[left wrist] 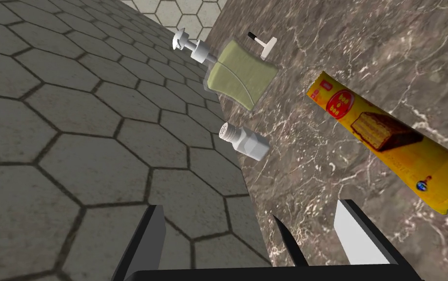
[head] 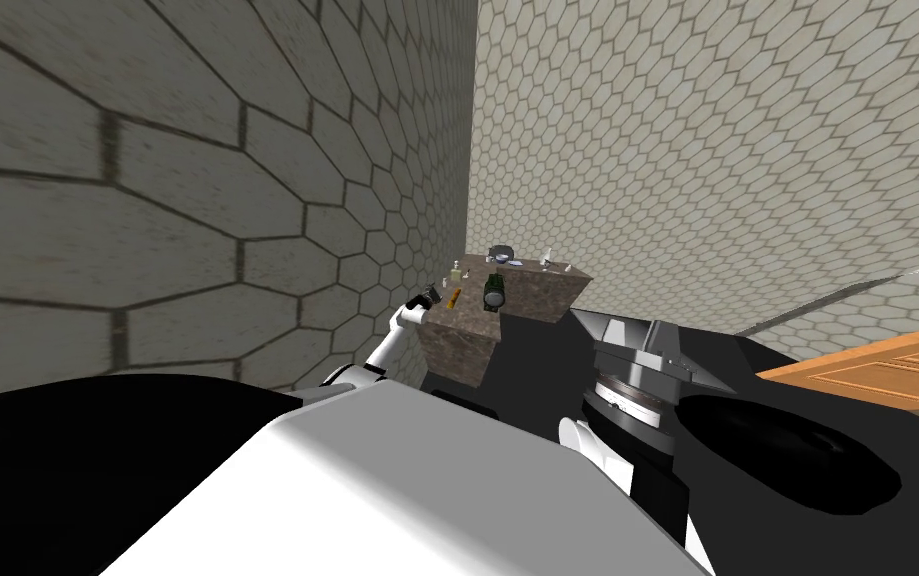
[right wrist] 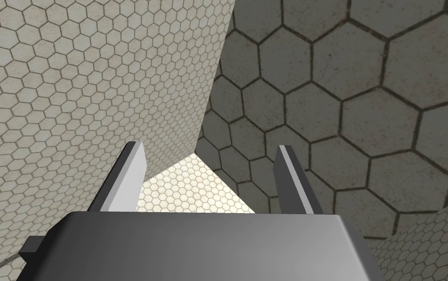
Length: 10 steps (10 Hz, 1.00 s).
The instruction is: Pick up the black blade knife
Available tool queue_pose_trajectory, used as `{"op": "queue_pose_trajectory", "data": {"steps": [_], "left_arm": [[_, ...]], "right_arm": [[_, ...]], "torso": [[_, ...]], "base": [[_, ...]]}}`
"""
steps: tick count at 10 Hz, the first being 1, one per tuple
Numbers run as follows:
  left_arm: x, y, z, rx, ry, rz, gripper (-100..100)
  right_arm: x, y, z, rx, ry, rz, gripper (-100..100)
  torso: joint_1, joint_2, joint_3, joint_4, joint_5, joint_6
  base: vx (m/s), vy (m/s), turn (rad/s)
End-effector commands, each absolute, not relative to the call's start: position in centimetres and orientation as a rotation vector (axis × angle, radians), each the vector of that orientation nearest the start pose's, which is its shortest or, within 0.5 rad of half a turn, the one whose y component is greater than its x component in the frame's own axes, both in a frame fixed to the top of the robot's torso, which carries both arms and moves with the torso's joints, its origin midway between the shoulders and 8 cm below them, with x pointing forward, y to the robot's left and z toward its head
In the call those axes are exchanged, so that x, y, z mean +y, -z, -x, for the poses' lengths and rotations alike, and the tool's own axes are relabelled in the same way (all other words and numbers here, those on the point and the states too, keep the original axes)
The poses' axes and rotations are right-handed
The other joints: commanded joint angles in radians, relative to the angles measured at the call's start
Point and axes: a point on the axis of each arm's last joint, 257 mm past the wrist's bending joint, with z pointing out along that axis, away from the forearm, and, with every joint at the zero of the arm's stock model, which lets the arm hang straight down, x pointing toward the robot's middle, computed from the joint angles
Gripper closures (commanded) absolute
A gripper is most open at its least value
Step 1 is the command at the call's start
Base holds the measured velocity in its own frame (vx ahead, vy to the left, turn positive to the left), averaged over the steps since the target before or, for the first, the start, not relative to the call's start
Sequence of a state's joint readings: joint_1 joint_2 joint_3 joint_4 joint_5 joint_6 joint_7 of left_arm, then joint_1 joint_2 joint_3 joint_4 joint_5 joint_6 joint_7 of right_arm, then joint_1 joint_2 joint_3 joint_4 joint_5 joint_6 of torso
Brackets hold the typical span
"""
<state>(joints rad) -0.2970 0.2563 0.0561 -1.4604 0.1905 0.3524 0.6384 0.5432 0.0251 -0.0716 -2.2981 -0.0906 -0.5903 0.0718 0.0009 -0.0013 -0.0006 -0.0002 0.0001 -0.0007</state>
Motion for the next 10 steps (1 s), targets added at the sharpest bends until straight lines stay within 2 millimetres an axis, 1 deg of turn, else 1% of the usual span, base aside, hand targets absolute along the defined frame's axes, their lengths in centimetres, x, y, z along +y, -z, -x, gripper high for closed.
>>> {"op": "queue_pose_trajectory", "data": {"steps": [1, 2, 3, 4, 5, 6, 7, 8, 9, 10], "left_arm": [[29.0, 20.8, -62.6, 0.961, 1.464, 1.858, -100], [29.1, 20.6, -63.4, 0.929, 1.471, 1.908, -100], [29.2, 22.0, -63.5, 0.945, 1.431, 1.950, -100], [29.3, 21.6, -64.4, 0.912, 1.435, 1.998, -100], [29.4, 23.1, -64.3, 0.927, 1.392, 2.042, -100], [29.5, 23.6, -64.2, 0.930, 1.378, 2.055, -100], [29.6, 23.5, -64.9, 0.900, 1.365, 2.115, -100], [29.7, 24.9, -64.7, 0.910, 1.327, 2.151, -100], [29.8, 24.5, -65.2, 0.874, 1.322, 2.197, -100], [29.7, 25.4, -65.1, 0.887, 1.284, 2.233, -100]], "right_arm": [[-31.7, -3.7, -31.3, 0.502, -1.213, -0.636, 0], [-31.7, -3.7, -31.3, 0.502, -1.213, -0.636, 0], [-31.7, -3.7, -31.3, 0.502, -1.213, -0.636, 0], [-31.7, -3.7, -31.3, 0.502, -1.213, -0.636, 0], [-31.7, -3.7, -31.3, 0.502, -1.213, -0.636, 0], [-31.7, -3.7, -31.3, 0.502, -1.213, -0.636, 0], [-31.7, -3.7, -31.3, 0.502, -1.213, -0.636, 0], [-31.7, -3.7, -31.3, 0.502, -1.213, -0.636, 0], [-31.7, -3.7, -31.3, 0.502, -1.213, -0.636, 0], [-31.7, -3.7, -31.3, 0.502, -1.213, -0.636, 0]], "torso": [[0.000, 0.000, 0.000, 0.000, 0.000, 0.000], [0.000, 0.000, 0.000, 0.000, 0.000, 0.000], [0.000, 0.000, 0.000, 0.000, 0.000, 0.000], [0.000, 0.000, 0.000, 0.000, 0.000, 0.000], [0.000, -0.001, 0.000, 0.000, 0.000, 0.000], [0.000, -0.001, 0.000, 0.000, 0.000, 0.000], [0.000, 0.000, 0.000, 0.000, 0.000, 0.000], [0.000, 0.000, 0.000, 0.000, 0.000, 0.000], [0.000, 0.000, 0.000, 0.000, 0.000, 0.000], [0.000, -0.001, 0.000, 0.000, 0.000, 0.000]], "base": [[0.012, 0.011, -0.001], [0.013, 0.013, 0.013], [0.016, 0.010, 0.004], [0.025, 0.012, 0.024], [0.021, 0.012, 0.009], [0.008, 0.006, -0.005], [0.018, 0.012, 0.034], [0.021, 0.012, 0.016], [0.023, 0.016, 0.046], [0.023, 0.016, 0.020]]}}
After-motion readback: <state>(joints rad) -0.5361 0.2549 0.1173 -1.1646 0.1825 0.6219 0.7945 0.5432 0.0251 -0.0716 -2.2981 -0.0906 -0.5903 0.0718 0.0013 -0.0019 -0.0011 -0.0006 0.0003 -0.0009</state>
